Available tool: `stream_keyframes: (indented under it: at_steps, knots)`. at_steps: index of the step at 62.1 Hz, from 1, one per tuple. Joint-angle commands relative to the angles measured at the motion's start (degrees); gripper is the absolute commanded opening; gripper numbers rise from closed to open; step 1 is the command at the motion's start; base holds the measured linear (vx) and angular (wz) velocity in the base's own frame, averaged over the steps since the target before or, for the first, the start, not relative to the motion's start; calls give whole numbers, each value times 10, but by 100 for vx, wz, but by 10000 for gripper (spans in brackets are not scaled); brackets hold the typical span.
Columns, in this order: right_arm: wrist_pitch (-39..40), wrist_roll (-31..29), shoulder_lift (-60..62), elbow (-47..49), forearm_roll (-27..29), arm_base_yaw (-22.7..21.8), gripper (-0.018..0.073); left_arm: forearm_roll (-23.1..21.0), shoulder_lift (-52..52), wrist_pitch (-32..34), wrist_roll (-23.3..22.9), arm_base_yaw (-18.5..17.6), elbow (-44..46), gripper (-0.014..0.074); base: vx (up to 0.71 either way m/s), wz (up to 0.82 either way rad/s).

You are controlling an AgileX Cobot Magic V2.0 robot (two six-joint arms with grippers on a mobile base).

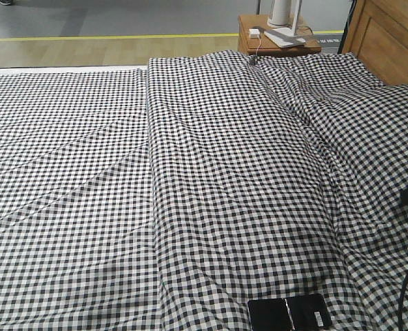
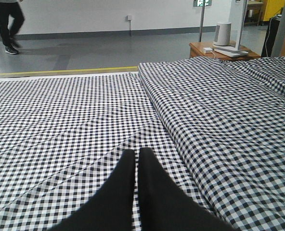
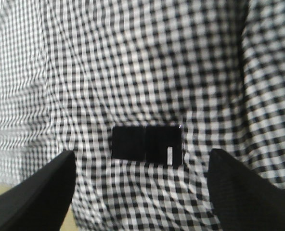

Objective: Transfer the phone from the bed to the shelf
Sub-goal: 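Lower the right gripper toward the black phone on the bed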

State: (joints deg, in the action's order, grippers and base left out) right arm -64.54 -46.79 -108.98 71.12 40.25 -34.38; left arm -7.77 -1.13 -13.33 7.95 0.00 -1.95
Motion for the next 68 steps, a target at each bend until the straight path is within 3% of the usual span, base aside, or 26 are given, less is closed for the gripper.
stream_keyframes:
  at_steps: [1, 42, 68]
  knots:
    - [-16, -29, -10, 16, 29, -2, 529, -5, -3, 42, -2, -2, -1, 1, 0, 0]
    - [-50, -178, -265, 16, 118, -1, 529, -5, -3, 42, -2, -2, -1, 1, 0, 0]
    - [22, -220, -375, 16, 119, 74, 529, -5, -3, 42, -2, -2, -1, 1, 0, 0]
